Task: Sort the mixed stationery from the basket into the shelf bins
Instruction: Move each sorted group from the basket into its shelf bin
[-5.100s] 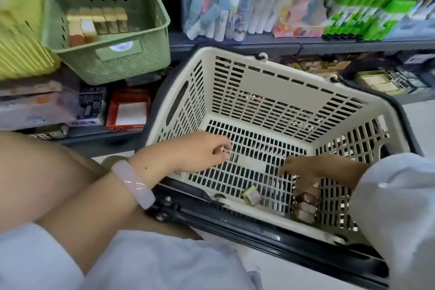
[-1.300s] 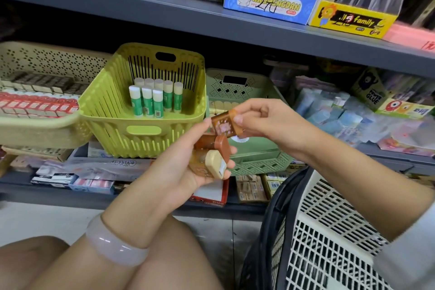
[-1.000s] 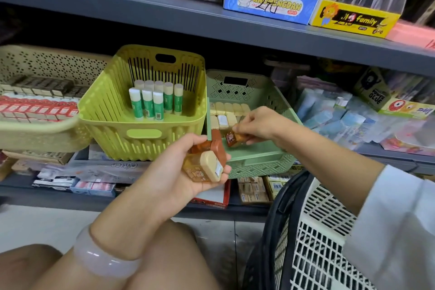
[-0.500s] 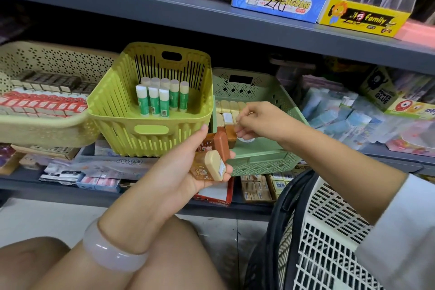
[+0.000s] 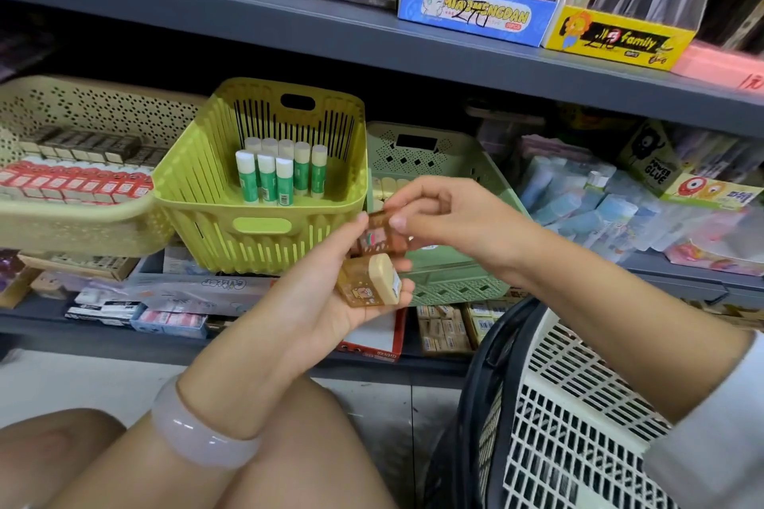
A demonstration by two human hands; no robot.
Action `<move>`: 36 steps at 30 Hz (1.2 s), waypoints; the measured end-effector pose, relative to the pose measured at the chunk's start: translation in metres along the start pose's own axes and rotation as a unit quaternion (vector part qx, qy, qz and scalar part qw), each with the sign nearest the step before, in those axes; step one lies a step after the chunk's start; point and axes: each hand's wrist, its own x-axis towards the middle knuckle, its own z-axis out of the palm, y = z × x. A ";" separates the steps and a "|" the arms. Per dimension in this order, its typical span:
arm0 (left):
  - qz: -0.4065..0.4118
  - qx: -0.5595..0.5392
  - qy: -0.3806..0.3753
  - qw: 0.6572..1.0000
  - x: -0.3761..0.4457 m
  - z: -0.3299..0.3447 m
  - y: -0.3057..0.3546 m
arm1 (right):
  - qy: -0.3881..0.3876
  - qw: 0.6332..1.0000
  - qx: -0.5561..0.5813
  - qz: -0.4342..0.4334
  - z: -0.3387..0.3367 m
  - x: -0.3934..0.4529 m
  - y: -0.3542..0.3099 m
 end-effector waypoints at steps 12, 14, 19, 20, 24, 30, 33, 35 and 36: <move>-0.003 -0.052 -0.035 0.998 -0.003 -0.009 0.003 | 0.152 0.936 -0.255 0.187 -0.036 0.043 0.042; 0.001 -0.052 -0.037 0.998 -0.001 -0.010 0.001 | 0.138 0.938 -0.252 0.194 -0.031 0.050 0.045; 0.010 -0.016 -0.043 0.999 0.001 -0.012 -0.001 | 0.146 0.939 -0.256 0.177 -0.022 0.058 0.049; 0.014 0.008 -0.047 0.999 0.001 -0.013 -0.001 | 0.144 0.938 -0.265 0.173 -0.022 0.058 0.050; 0.030 0.110 -0.033 0.993 0.001 -0.015 -0.002 | 0.144 0.943 -0.259 0.150 -0.027 0.048 0.048; 0.055 0.083 0.010 0.995 0.004 -0.011 -0.006 | 0.025 0.998 -0.014 0.047 -0.018 0.007 0.017; 0.054 0.053 0.018 0.997 0.005 -0.010 -0.006 | -0.048 0.998 -0.005 0.033 -0.008 -0.007 0.007; 0.059 0.048 0.015 0.997 0.005 -0.010 -0.007 | -0.060 0.998 -0.006 0.026 -0.002 -0.011 0.005; 0.064 0.045 0.014 0.997 0.004 -0.010 -0.007 | -0.057 0.998 -0.003 0.018 0.001 -0.011 0.005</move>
